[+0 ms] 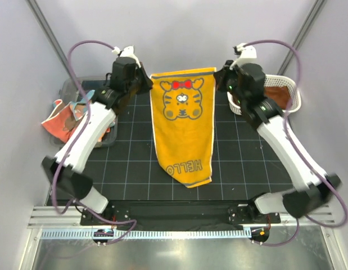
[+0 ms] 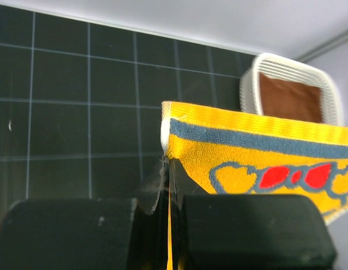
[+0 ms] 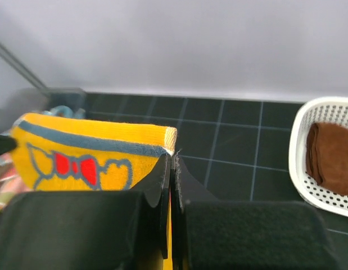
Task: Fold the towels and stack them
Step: Flatten out the crumpled towel
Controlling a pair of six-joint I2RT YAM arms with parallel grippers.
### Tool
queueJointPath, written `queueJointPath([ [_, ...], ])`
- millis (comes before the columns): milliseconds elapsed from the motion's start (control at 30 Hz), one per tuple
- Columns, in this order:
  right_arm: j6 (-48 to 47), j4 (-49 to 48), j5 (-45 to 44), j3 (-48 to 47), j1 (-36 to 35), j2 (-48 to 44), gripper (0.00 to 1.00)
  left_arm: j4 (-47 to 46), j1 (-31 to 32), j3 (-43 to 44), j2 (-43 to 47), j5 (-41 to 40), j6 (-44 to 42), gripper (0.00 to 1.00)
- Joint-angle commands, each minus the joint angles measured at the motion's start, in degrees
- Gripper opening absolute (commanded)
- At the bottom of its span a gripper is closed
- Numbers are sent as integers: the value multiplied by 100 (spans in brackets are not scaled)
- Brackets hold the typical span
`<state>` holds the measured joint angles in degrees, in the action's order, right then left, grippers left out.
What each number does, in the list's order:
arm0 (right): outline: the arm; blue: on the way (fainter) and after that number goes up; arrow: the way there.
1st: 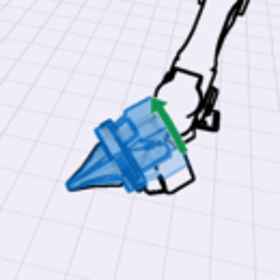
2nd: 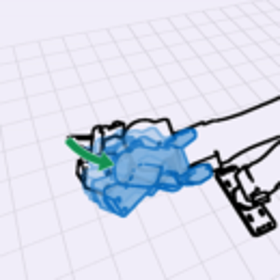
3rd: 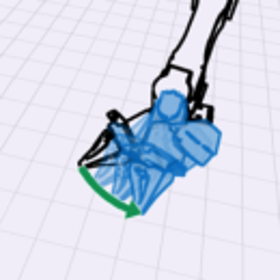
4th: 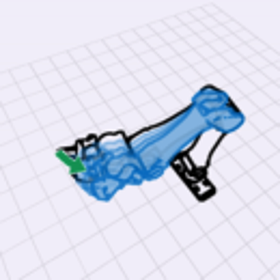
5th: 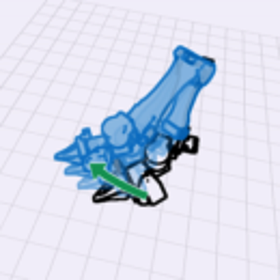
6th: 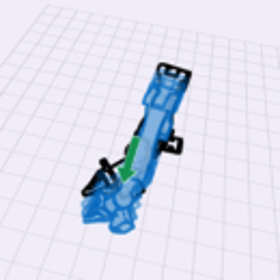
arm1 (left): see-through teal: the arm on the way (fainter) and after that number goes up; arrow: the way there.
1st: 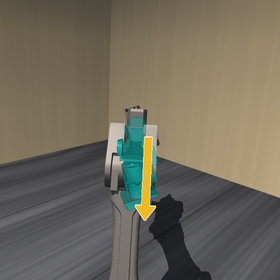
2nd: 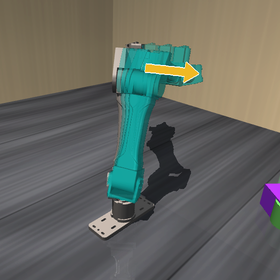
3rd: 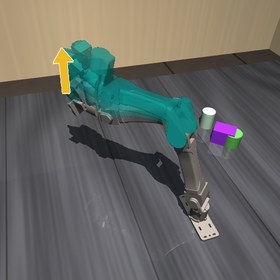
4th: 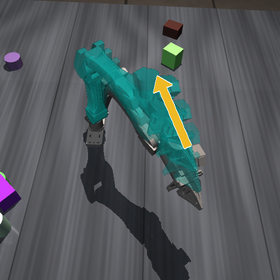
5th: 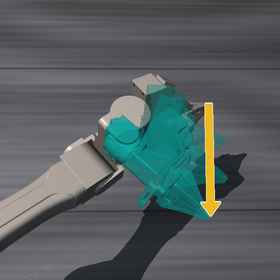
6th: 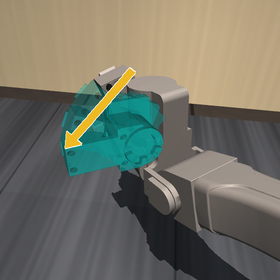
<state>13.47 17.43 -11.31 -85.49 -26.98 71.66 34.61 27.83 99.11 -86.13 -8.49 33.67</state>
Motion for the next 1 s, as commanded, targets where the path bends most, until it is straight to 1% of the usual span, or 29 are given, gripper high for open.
queueJointPath([
  [0, -21, -1063, 743, -19, 755, 927, 1, -1432, -453, 135, -798, 592, -492, 0],
  [33, -3, -1240, 953, -63, 982, 1407, 1, -1744, -472, 187, -983, 725, -693, 0],
  [67, 15, -1390, 1051, -134, 1080, 1630, 1, -2034, -507, 301, -1176, 761, -747, 0],
  [100, 41, -1644, 1052, -308, 1168, 2137, 1, -2316, -603, 511, -1709, 813, -765, 0],
  [167, 102, -1786, 1489, -564, 1370, 2623, 1, -2450, -726, 950, -2291, 1217, -635, 0],
  [200, 172, -2031, 1613, -817, 1432, 3034, 1, -2546, -814, 1439, -2782, 1349, -599, 0],
  [300, 252, -2269, 1860, -1240, 1520, 3529, 1, -2696, -885, 2171, -3548, 1534, -467, 0],
  [367, 261, -2262, 1948, -1417, 1521, 3775, 1, -2670, -894, 2428, -3709, 1587, -484, 0],
  [433, 296, -2156, 2089, -1540, 1521, 3777, 1, -2635, -903, 2412, -3658, 1640, -502, 0],
  [467, 296, -2078, 2133, -1488, 1521, 3620, 1, -2644, -894, 2324, -3544, 1753, -502, 0],
  [500, 287, -2007, 2211, -1444, 1494, 3505, 1, -2644, -885, 2010, -3403, 1789, -493, 0],
  [533, 252, -1894, 2230, -1392, 1477, 3374, 1, -2635, -868, 1833, -3019, 1859, -493, 0],
  [567, 217, -1597, 2273, -1191, 1450, 2963, 1, -2652, -824, 1570, -2780, 1982, -493, 0],
  [600, 200, -1498, 2352, -1032, 1407, 2733, 1, -2661, -780, 1089, -2543, 2044, -528, 0],
  [633, 191, -1427, 2405, -831, 1380, 2409, 1, -2653, -727, 762, -1958, 2053, -607, 0],
  [667, 225, -1314, 2475, -350, 1362, 1788, 1, -2652, -570, 472, -1665, 1984, -659, 0],
  [700, 278, -1278, 2580, -93, 1354, 1416, 1, -2626, -473, 182, -1314, 1887, -791, 0],
  [733, 313, -1216, 2633, 153, 1327, 1090, 1, -2600, -368, -413, -701, 1738, -835, 0],
  [767, 331, -981, 2669, 556, 1301, 426, 1, -2548, -140, -662, -373, 1632, -879, 0],
  [800, 323, -848, 2695, 743, 1275, 123, 1, -2469, -60, -909, -100, 1570, -923, 0],
  [833, 349, -725, 2748, 910, 1231, -167, 1, -2337, 54, -1207, 416, 1535, -889, 0],
  [867, 436, -532, 2844, 1225, 1213, -500, 1, -2119, 160, -1358, 656, 1509, -854, 0],
  [900, 498, -461, 2941, 1385, 1204, -1061, 1, -2012, 404, -1490, 885, 1430, -827, 0],
  [933, 594, -382, 3063, 1508, 1187, -1362, 1, -1959, 555, -1630, 1157, 1360, -731, 0],
  [967, 673, -250, 3169, 1701, 1178, -1617, 1, -1941, 696, -1954, 1603, 1263, -687, 0],
])
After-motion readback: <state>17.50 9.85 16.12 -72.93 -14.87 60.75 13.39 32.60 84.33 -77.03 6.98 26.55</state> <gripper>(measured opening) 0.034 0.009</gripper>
